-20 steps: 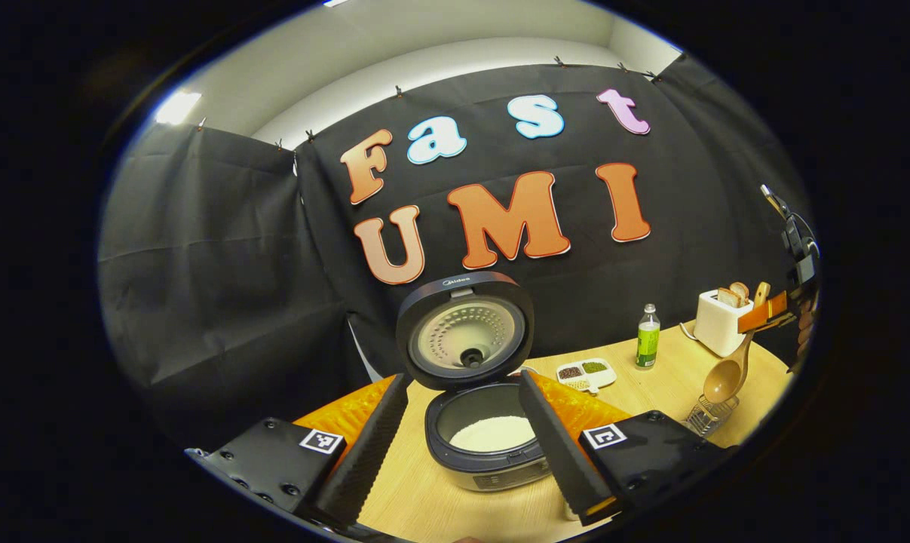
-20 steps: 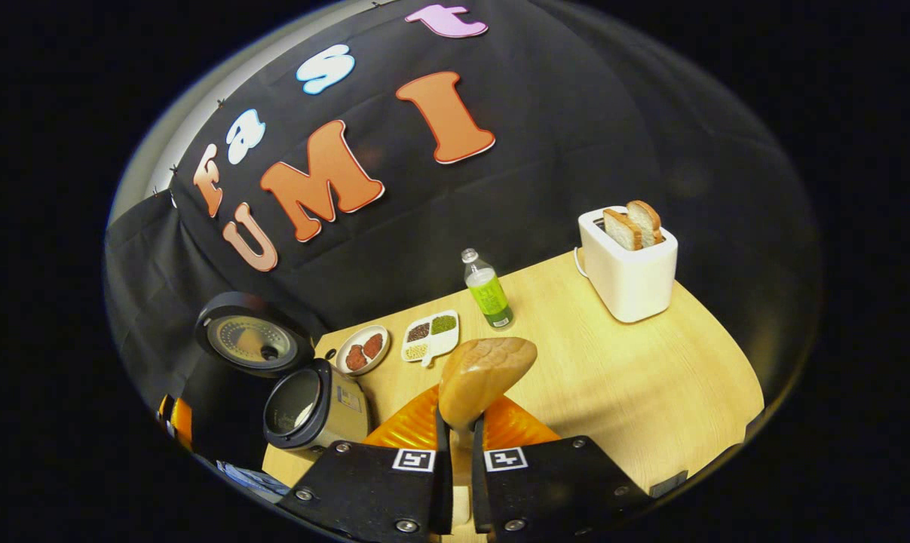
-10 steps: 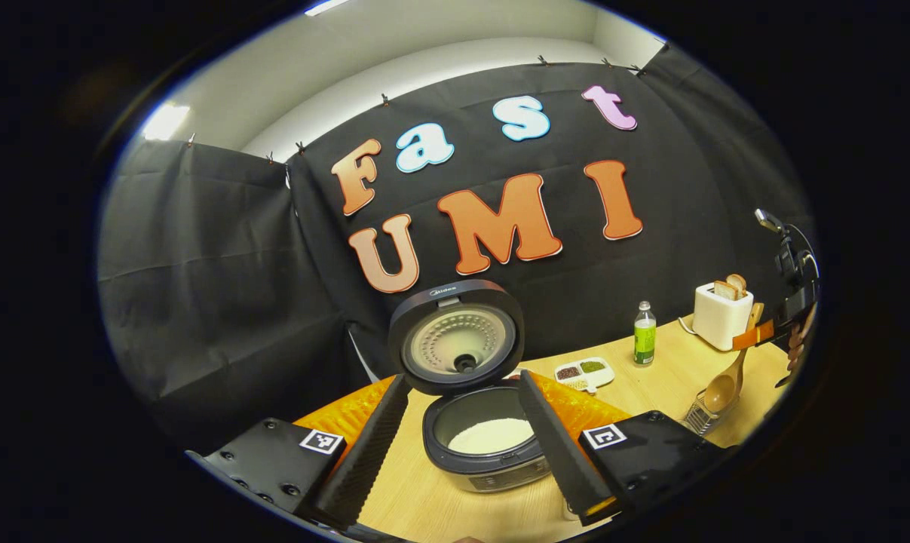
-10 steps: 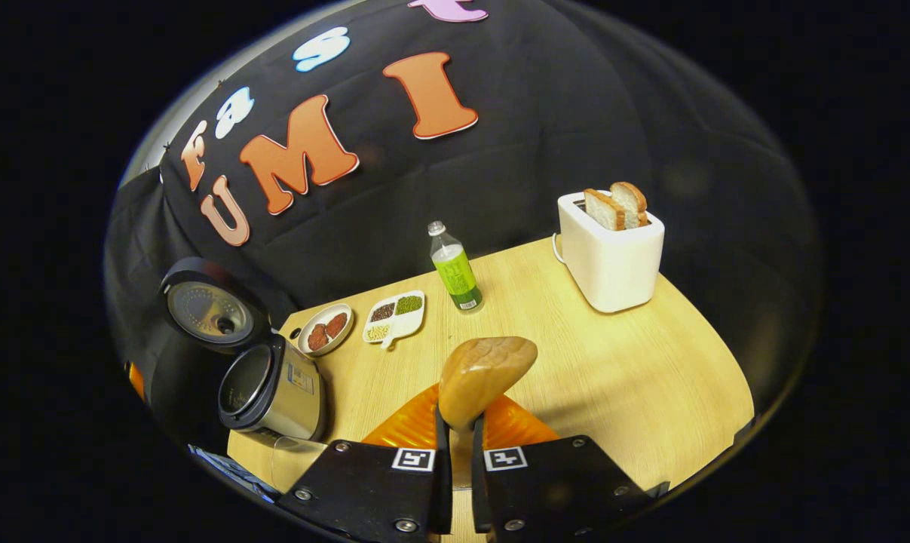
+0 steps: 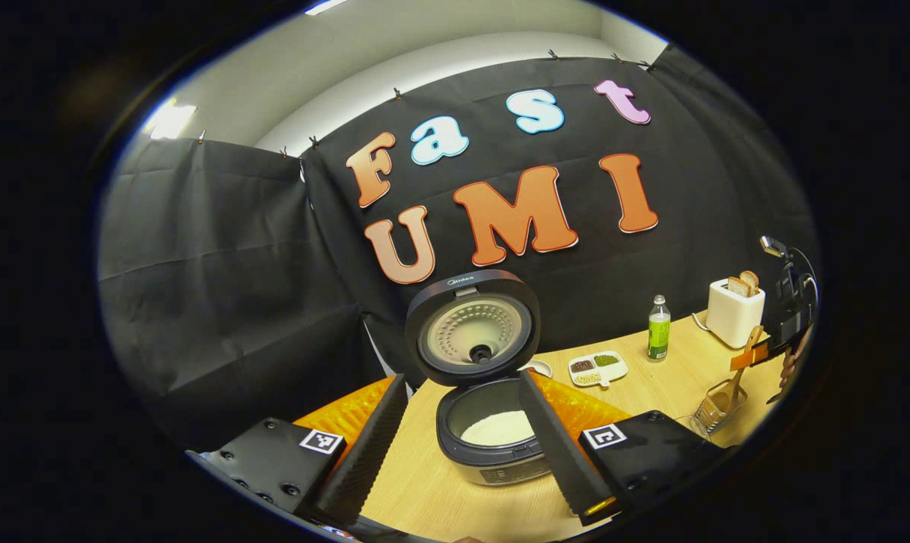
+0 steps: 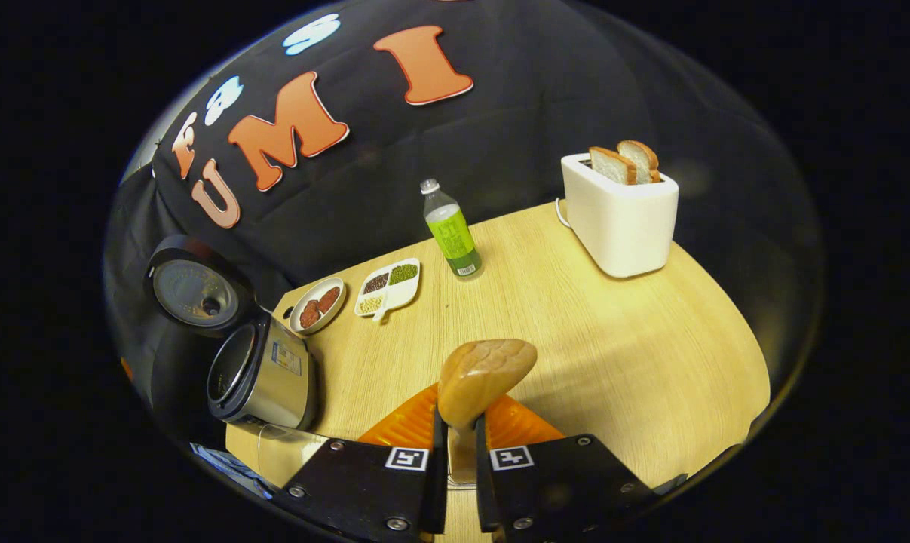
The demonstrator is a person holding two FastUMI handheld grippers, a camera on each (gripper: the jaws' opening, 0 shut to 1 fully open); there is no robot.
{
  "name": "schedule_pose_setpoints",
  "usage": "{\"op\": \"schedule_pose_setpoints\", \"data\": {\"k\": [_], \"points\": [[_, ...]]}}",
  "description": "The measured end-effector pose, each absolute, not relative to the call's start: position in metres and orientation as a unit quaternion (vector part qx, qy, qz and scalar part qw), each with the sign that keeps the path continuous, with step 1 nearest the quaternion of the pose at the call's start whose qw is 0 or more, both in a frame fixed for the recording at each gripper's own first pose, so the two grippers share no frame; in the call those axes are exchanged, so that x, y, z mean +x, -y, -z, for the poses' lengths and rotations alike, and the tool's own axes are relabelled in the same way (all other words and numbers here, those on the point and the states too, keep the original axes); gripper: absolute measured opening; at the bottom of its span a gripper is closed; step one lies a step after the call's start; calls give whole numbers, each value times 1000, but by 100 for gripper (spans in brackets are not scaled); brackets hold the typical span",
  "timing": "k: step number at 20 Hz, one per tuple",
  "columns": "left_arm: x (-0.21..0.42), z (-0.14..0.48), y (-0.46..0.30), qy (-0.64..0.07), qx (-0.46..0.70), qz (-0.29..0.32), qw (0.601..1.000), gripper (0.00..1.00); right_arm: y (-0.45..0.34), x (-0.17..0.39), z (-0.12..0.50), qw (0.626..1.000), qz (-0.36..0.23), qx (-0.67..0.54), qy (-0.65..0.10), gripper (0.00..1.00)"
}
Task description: Close the left gripper, press the button to open the rice cooker; take a wooden spoon from the chopstick holder with the right hand, scoop a spoonful of rice and pour it into the rice cooker, then put the wooden spoon back into the chopstick holder.
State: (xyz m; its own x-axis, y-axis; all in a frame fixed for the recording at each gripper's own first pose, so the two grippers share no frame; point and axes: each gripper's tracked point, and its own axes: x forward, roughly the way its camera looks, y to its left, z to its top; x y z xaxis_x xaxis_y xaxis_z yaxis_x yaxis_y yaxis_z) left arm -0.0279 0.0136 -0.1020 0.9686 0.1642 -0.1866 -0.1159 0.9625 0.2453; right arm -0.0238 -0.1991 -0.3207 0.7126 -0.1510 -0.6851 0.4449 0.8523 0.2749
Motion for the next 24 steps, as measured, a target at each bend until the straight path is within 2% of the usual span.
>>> {"op": "schedule_pose_setpoints", "data": {"k": [2, 3, 5, 6, 7, 8, 10, 12, 17, 24], "points": [[-26, 102, -12, -102, 118, -67, 985, 99, 199, -28, 320, 899, 165, 216, -344, 19], [-24, 102, -12, -103, 117, -65, 986, 92, 201, -26, 320, 898, 168, 218, -343, 19], [-21, 103, -9, -103, 115, -57, 986, 92, 202, -32, 319, 893, 173, 223, -351, 32], [-20, 103, -7, -102, 115, -53, 987, 92, 206, -34, 320, 891, 180, 221, -353, 43], [-18, 103, -6, -101, 115, -50, 987, 92, 209, -38, 320, 890, 187, 216, -354, 48], [-17, 103, -5, -100, 115, -47, 987, 92, 212, -41, 319, 890, 194, 211, -355, 58], [-13, 103, -6, -98, 114, -44, 988, 92, 215, -46, 314, 891, 203, 205, -352, 69], [-9, 101, -10, -97, 111, -43, 988, 92, 219, -47, 301, 895, 214, 191, -342, 76], [10, 90, -22, -88, 93, -53, 990, 92, 235, -45, 238, 920, 245, 122, -281, 83], [52, 54, -43, -56, 48, -76, 994, 97, 215, -21, 125, 956, 228, 72, -169, 83]]}}
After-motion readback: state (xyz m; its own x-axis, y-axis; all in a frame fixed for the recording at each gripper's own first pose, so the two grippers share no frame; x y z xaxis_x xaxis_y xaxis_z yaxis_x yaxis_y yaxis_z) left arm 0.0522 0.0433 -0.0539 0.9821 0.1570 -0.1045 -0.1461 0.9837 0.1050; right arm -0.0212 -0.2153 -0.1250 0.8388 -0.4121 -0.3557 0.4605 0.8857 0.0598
